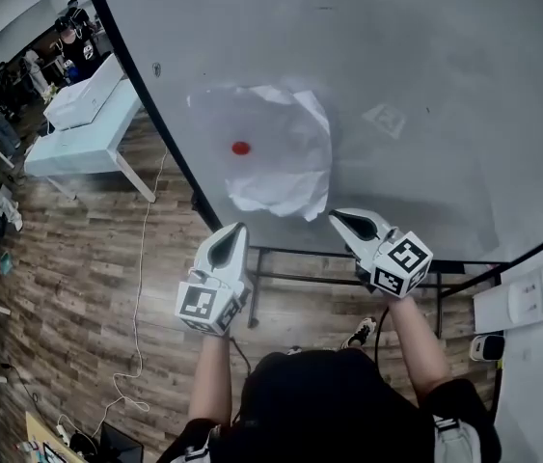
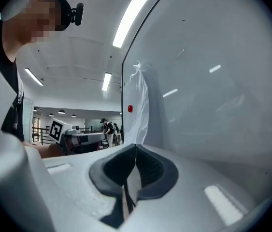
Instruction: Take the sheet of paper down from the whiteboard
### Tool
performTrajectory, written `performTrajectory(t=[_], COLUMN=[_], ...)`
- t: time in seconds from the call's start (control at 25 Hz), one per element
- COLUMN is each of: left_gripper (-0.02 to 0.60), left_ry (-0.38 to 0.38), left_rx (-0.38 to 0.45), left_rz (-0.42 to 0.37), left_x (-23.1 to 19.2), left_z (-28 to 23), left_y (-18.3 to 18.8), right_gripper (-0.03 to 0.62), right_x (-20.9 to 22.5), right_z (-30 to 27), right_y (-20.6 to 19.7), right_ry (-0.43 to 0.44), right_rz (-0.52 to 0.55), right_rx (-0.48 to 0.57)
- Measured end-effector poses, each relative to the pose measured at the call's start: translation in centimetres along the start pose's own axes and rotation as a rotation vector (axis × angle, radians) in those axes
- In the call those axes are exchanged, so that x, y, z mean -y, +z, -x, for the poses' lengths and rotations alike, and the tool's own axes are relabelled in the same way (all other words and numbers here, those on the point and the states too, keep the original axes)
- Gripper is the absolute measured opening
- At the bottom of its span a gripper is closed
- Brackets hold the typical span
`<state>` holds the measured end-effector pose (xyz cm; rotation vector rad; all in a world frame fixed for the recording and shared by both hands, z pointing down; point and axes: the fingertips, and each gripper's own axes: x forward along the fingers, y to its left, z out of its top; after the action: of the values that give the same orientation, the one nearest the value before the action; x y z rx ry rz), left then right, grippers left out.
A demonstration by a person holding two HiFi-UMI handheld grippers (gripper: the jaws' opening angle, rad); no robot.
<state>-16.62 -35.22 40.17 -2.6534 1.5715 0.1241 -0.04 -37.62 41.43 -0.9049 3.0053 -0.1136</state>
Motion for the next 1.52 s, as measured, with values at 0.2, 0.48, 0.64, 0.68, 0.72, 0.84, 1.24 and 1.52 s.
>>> performTrajectory(t=[0.2,0.48,0.64,0.68,0.72,0.84,1.24,1.52], left_gripper=[0.012,0.012,0.014,0.014,0.014,0.015,0.135,0.135], left_ry=[0.069,0.082,0.099,0.105,0.111,0.116,0.181,0.218], left_rx=[-0.02,-0.005,-0.022,-0.029,-0.03,-0.013,0.053,0.074], left_rz=[-0.034,-0.085,-0.119,-0.12,-0.124,-0.146,-0.29,-0.386], left_x=[-1.2,-2.1,-2.7,-2.8,-3.0,-3.3,-3.6,-3.0], left_z=[-2.0,-3.4,-3.8,-3.9,-4.0,-4.5,-6.6,-8.1], left_y=[2.0,3.1,3.6,3.6,3.7,4.3,7.2,8.9], right_gripper=[0.006,0.04,0.061,0.063,0.063,0.063,0.049,0.003], right_x=[1.1,1.6,1.8,1.8,1.9,1.9,1.3,1.5], right_z=[-0.1,-1.3,-1.8,-1.9,-1.9,-2.1,-2.6,-2.4], right_y=[2.3,1.9,1.7,1.6,1.6,1.7,1.7,1.9], right_ry=[0.033,0.094,0.087,0.085,0.083,0.086,0.11,0.101], right_rz=[-0.038,-0.15,-0.154,-0.156,-0.16,-0.164,-0.184,-0.186], right_rx=[0.053,0.074,0.074,0.076,0.078,0.082,0.087,0.115])
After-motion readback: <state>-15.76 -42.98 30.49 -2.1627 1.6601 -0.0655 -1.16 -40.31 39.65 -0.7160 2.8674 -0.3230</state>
